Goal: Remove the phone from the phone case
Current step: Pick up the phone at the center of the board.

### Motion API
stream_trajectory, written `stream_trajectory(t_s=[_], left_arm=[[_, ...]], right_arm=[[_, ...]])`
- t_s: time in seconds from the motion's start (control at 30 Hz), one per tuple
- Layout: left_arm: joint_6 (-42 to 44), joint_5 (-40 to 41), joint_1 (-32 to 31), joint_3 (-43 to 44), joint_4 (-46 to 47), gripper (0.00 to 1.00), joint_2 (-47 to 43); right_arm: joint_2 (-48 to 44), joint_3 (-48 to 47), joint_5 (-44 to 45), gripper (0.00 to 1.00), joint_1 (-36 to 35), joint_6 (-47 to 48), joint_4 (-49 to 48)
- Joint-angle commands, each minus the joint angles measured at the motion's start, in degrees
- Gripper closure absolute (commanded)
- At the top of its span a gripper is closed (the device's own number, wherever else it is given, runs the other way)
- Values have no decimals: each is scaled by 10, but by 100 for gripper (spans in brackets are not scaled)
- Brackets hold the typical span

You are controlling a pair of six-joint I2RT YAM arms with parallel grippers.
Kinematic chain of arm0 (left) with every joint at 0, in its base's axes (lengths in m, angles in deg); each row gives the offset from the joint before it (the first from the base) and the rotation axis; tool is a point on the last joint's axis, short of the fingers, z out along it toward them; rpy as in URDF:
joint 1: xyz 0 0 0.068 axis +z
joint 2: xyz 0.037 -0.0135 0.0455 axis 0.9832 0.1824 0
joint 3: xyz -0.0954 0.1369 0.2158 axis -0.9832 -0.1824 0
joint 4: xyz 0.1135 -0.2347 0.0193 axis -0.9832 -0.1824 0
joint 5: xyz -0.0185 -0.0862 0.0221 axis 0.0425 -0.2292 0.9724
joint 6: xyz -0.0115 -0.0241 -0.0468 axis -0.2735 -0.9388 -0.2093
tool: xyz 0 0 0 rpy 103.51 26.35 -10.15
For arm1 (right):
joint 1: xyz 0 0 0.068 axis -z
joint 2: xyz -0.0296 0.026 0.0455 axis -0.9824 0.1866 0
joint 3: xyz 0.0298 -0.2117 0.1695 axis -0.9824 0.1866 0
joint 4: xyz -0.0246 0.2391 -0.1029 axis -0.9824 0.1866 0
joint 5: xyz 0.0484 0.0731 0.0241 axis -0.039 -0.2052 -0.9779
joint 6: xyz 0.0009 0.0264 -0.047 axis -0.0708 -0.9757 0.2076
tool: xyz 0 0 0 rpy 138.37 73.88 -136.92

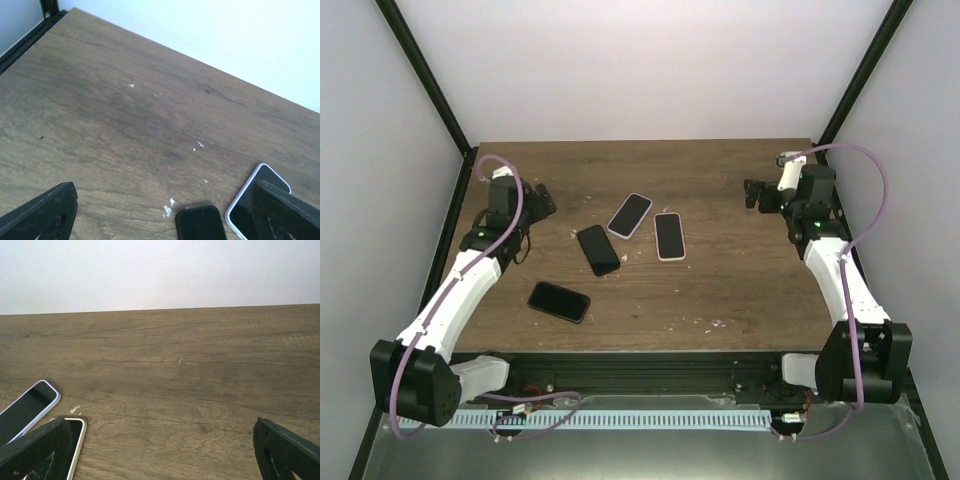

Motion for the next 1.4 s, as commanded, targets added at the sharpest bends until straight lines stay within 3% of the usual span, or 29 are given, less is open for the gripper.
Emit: stream_trajectory(t_s=[0.0, 0.2, 0.27, 0.37, 0.4, 0.47, 0.57, 0.73, 0.9, 1.37], left_arm=[[10, 2, -17, 33, -18, 5, 11], [43, -16, -34, -40, 49, 0, -48], [75, -94, -31, -87, 97, 1, -62], [105, -261, -36, -100, 90, 20, -43], [91, -275, -45, -86, 67, 23, -23], [76, -265, -90, -48, -2, 26, 23], [74, -184, -195, -3, -71, 24, 81], [30, -180, -288, 18, -54, 14, 176], [-2, -210, -300, 74, 4, 10, 276], [-20, -245, -301, 328, 38, 8, 576]], right_arm=[[-2, -19, -19, 0, 7, -7, -2], [10, -9, -110, 0, 6, 146, 47], [24, -20, -149, 2, 3, 186, 87], [40, -27, -177, 5, -26, 238, 145], [46, -28, -175, 7, -43, 257, 168], [56, -25, -172, 8, -72, 286, 211], [69, -5, -191, 8, -91, 308, 260], [74, 28, -157, 8, -93, 294, 258], [78, 26, -107, 6, -91, 262, 236], [97, 10, -118, 2, -51, 239, 245]])
